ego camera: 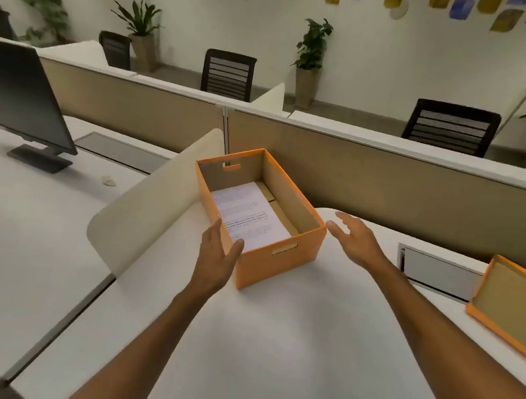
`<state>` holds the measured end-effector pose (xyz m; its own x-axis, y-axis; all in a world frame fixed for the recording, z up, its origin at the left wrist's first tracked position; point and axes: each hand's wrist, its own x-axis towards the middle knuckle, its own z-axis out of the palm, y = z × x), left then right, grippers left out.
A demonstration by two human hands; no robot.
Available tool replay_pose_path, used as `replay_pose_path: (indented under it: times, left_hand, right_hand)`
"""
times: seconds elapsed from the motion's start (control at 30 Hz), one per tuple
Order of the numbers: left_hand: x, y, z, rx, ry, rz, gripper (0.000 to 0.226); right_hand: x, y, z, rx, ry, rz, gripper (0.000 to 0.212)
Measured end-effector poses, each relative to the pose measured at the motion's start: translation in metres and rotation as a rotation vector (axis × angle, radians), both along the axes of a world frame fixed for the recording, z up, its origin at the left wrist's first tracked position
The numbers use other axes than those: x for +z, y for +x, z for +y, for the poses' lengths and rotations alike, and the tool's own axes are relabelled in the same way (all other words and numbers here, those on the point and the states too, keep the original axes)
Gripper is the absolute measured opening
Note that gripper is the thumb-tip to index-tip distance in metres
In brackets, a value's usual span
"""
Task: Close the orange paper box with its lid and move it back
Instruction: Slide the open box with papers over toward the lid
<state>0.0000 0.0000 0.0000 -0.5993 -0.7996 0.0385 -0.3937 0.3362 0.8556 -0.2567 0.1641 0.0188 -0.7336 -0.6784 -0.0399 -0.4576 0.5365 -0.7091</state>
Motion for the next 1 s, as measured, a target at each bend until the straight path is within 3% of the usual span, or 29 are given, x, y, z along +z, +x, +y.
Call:
replay_pose_path:
  times: [0.13, 0.3, 0.43, 0.63, 1.0]
  left_hand:
    - [-0.016, -0.012, -0.009, 0.108, 0.407, 0.026, 0.079]
    - [-0.035, -0.020, -0.010, 0.129, 0.631, 0.143, 0.070]
    - [-0.045, -0.022, -0.010, 0.110, 0.688, 0.194, 0.049]
    - [-0.054, -0.019, -0.013, 0.116, 0.796, 0.243, 0.062]
    - [-0.046, -0.005, -0.009, 0.057, 0.801, 0.262, 0.059]
  right_hand:
    - [-0.013, -0.018, -0.020, -0.082, -0.031, -0.263, 0.060]
    - [-0.038, -0.038, -0.042, -0.130, -0.074, -0.484, 0.053]
    - [-0.051, -0.047, -0.054, -0.136, -0.094, -0.645, 0.047]
    - [-0.068, -0.052, -0.058, -0.166, -0.159, -0.795, 0.031]
    - [-0.056, -0.031, -0.021, -0.152, -0.299, -0.777, 0.027]
